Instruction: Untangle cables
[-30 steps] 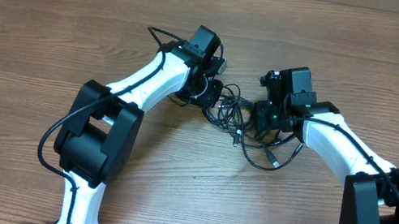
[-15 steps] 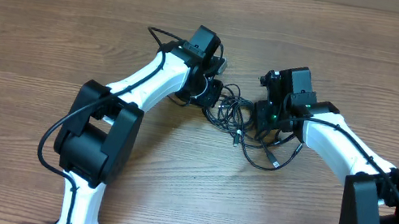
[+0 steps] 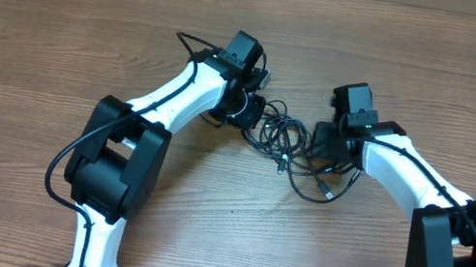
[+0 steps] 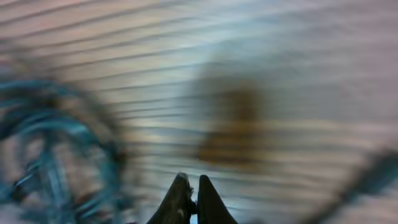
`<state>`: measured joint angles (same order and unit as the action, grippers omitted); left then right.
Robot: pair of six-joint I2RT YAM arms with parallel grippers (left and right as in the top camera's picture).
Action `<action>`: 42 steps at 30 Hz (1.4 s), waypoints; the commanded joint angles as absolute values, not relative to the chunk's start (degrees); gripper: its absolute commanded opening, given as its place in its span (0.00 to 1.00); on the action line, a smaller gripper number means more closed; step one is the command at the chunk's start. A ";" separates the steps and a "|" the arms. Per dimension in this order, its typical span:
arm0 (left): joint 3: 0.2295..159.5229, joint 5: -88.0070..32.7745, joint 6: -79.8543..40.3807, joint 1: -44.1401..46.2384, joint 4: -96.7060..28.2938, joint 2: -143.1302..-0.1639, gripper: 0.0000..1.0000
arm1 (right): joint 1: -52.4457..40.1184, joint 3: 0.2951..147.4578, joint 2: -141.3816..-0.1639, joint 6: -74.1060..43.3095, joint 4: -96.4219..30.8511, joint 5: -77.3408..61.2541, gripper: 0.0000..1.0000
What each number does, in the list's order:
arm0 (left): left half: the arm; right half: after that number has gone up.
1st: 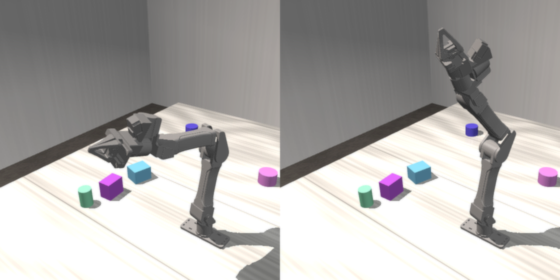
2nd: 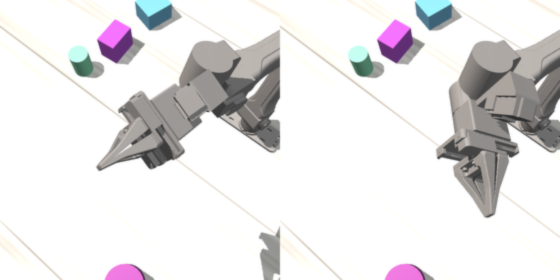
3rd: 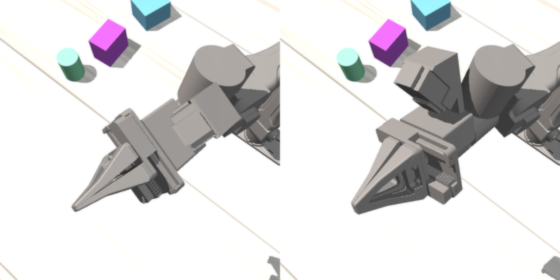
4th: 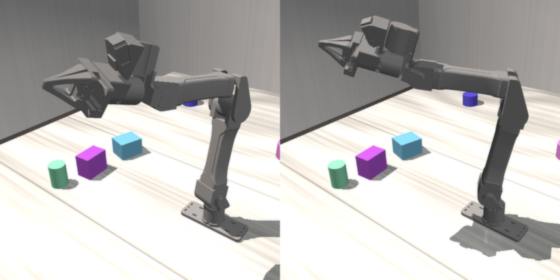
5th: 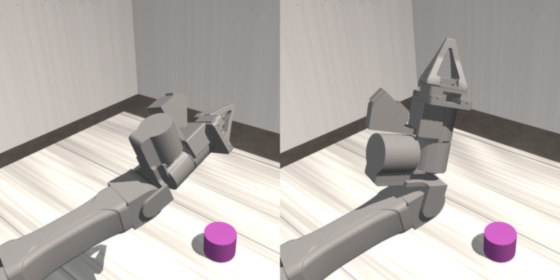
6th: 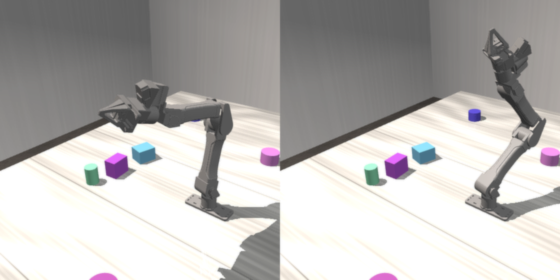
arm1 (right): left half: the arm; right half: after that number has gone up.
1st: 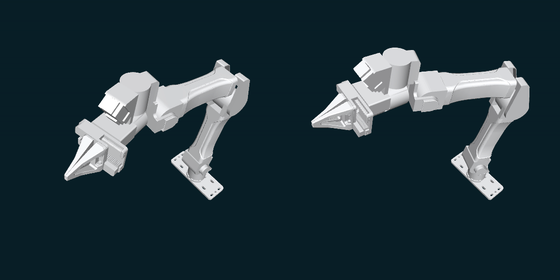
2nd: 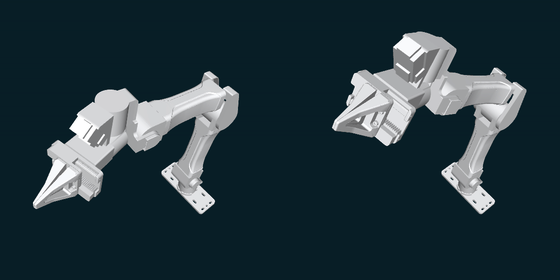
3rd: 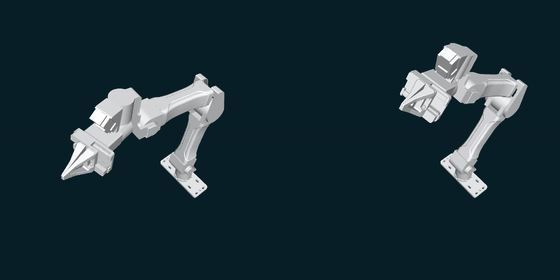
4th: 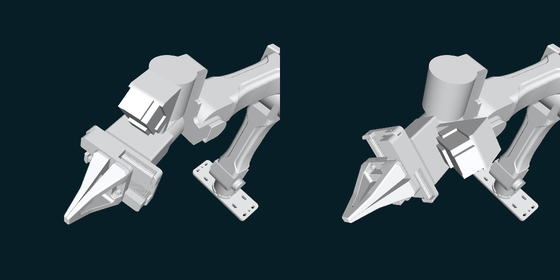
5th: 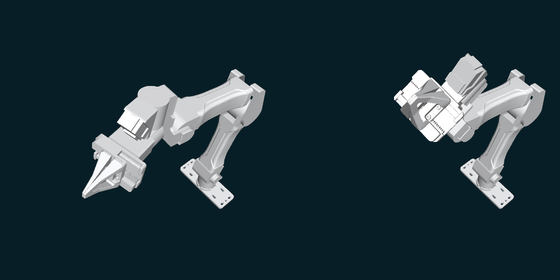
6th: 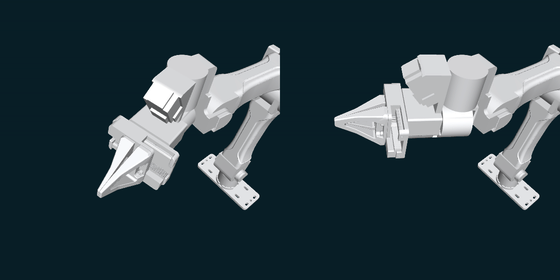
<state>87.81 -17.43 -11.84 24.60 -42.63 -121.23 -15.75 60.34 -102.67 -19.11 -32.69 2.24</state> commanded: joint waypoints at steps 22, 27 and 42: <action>88.71 -18.06 -10.74 24.45 -42.87 -121.80 0.04 | -11.62 61.14 -103.00 0.54 -27.75 -22.90 0.40; 88.71 -18.06 -10.74 24.45 -42.85 -121.80 0.04 | -11.62 61.14 -103.00 3.75 -28.95 -31.86 0.39; 88.71 -18.06 -10.74 24.45 -42.85 -121.80 0.04 | -15.40 59.02 -103.00 3.27 -25.93 -20.58 0.38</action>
